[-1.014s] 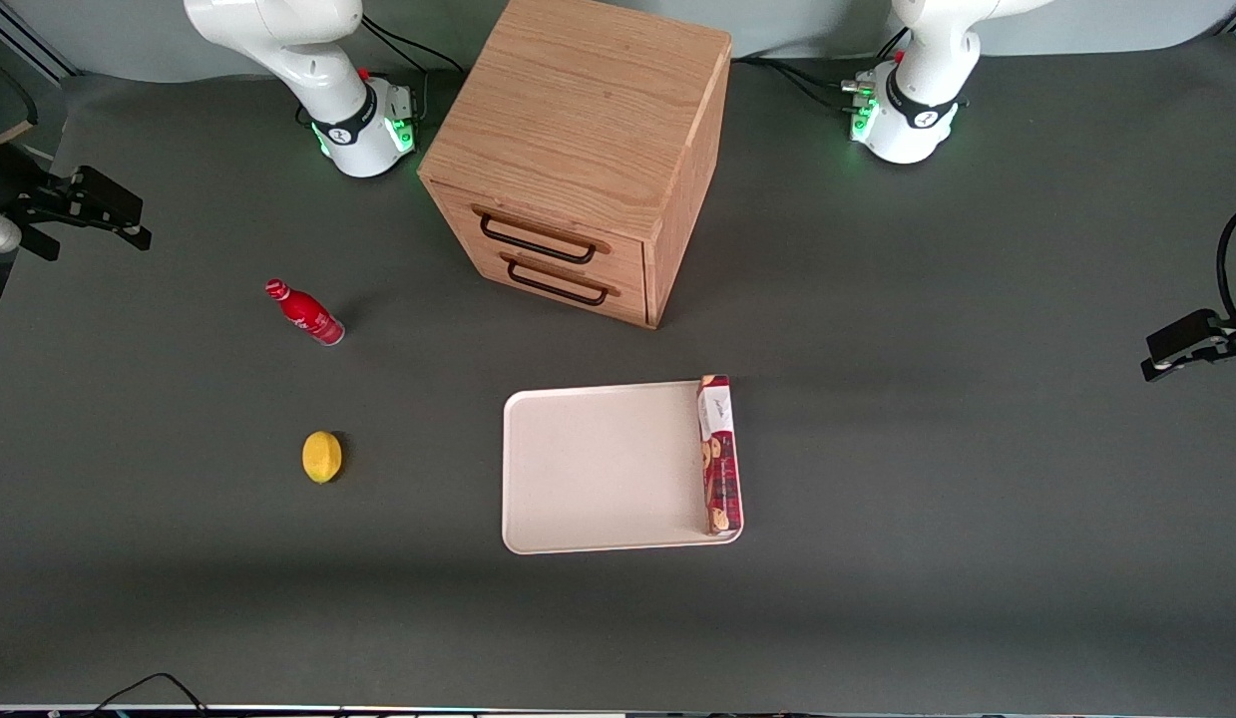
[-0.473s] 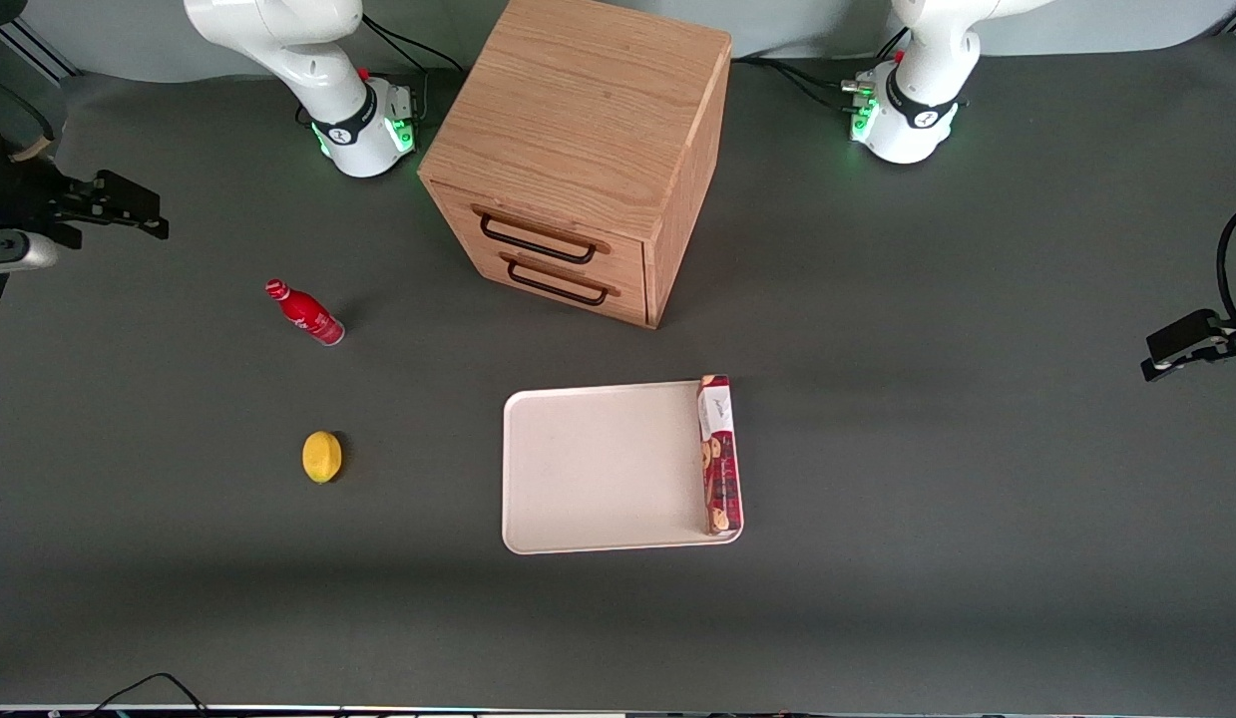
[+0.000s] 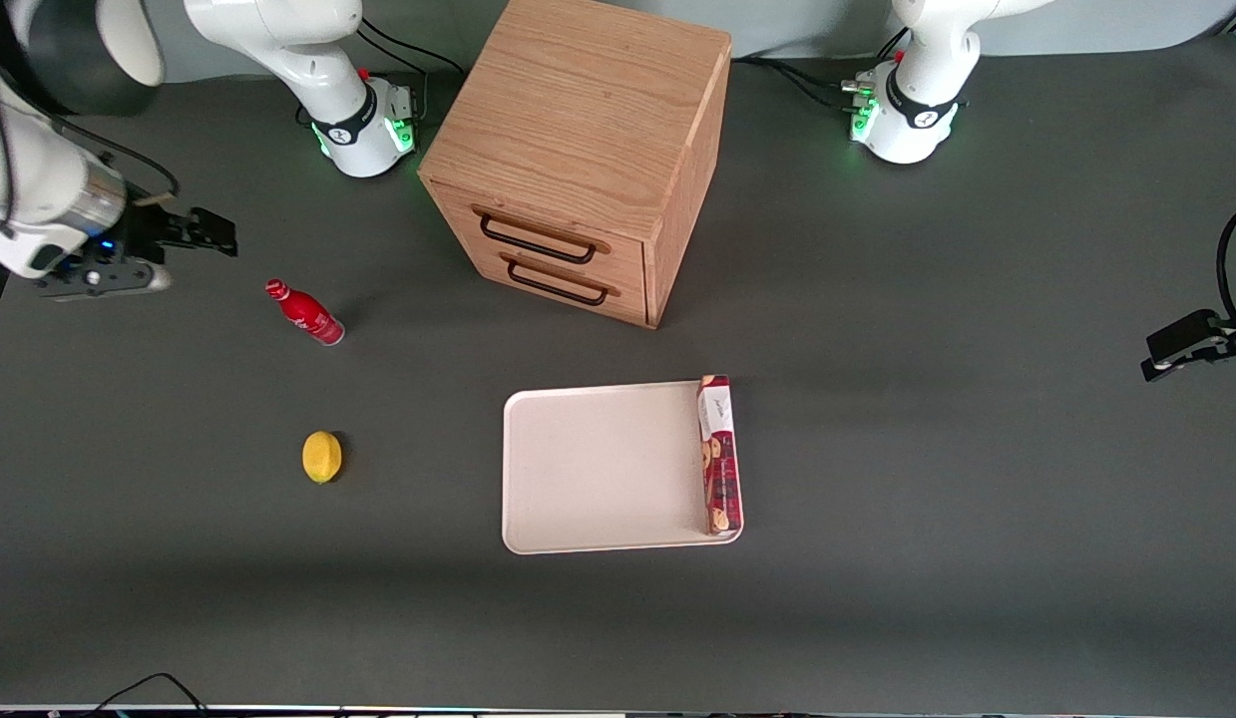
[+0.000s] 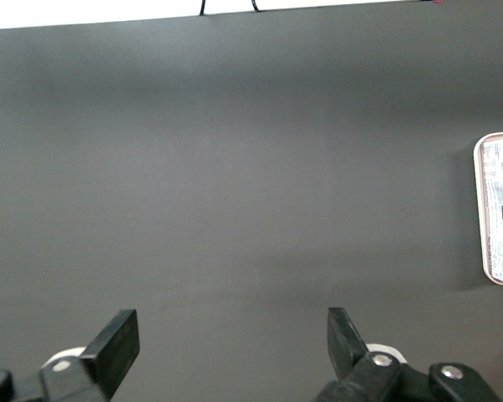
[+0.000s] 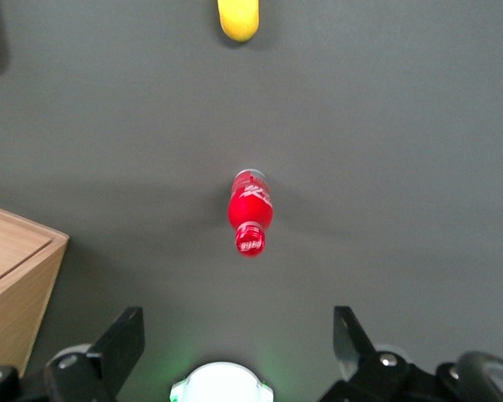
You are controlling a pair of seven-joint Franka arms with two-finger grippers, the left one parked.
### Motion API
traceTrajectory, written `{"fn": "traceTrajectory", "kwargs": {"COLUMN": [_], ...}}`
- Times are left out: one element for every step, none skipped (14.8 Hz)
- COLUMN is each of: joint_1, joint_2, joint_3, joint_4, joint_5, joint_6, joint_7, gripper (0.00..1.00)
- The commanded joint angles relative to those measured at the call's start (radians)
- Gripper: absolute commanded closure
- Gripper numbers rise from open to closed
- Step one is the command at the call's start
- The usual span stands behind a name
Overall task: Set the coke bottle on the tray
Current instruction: 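Move the open right gripper down toward the red Coca-Cola bottle, then close the right gripper around the bottle's body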
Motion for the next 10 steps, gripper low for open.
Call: {"fn": "traceTrajectory", "kwargs": {"joint_1": [-0.011,-0.013,-0.016,-0.026,-0.028,-0.028,-0.028,-0.028,-0.030,-0.030], "joint_2": [-0.044,-0.029,-0.014,-0.006,0.002,0.022,0.042,0.054,0.062,0.065], "joint_3": [-0.005,-0.005,-0.007,-0.008,-0.008,-0.008,-0.008,-0.008,-0.008,-0.008], "joint_4": [-0.233,-0.281,-0.319,-0.359,-0.387,-0.395,-0.395,-0.395,-0.395,-0.396], "joint_5": [-0.018,-0.018,-0.018,-0.018,-0.018,-0.018,-0.018,-0.018,-0.018,-0.018], "joint_6": [0.242,0.305,0.371,0.431,0.488,0.519,0.536,0.554,0.558,0.558], "joint_7": [0.017,0.018,0.018,0.017,0.017,0.017,0.018,0.018,0.017,0.017], "gripper": [0.00,0.00,0.00,0.00,0.00,0.00,0.02,0.14,0.31,0.51]}}
